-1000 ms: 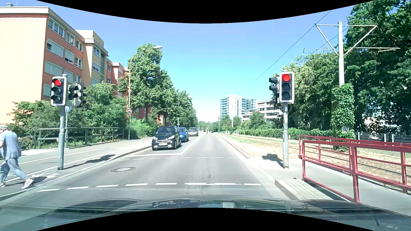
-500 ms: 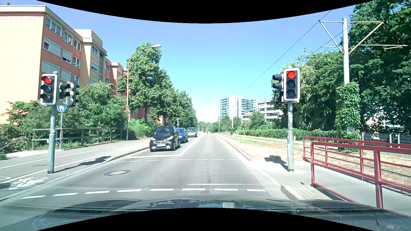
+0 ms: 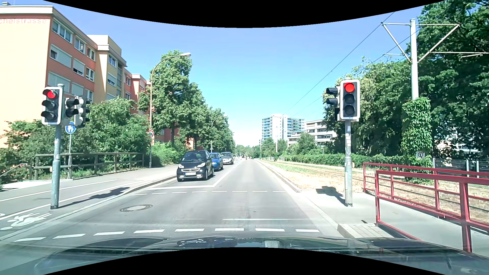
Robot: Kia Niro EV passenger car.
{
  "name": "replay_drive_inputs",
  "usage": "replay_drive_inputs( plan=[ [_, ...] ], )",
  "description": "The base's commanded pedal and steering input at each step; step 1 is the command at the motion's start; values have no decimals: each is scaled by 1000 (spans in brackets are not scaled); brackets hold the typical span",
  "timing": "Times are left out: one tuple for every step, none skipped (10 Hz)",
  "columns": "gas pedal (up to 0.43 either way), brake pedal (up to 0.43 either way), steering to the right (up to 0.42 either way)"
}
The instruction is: Follow the waypoints while adhering to traffic rules and regulations
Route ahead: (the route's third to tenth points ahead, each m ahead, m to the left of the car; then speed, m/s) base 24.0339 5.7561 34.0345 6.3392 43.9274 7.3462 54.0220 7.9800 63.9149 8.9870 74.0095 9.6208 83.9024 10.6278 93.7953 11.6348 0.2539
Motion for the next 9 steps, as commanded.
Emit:
replay_drive_inputs(
  plan=[
    [0,171,4],
    [0,171,5],
    [0,171,5],
    [0,189,5],
    [0,195,5],
    [0,201,5],
    [0,201,6],
    [0,207,6],
    [0,207,6]
  ],
)
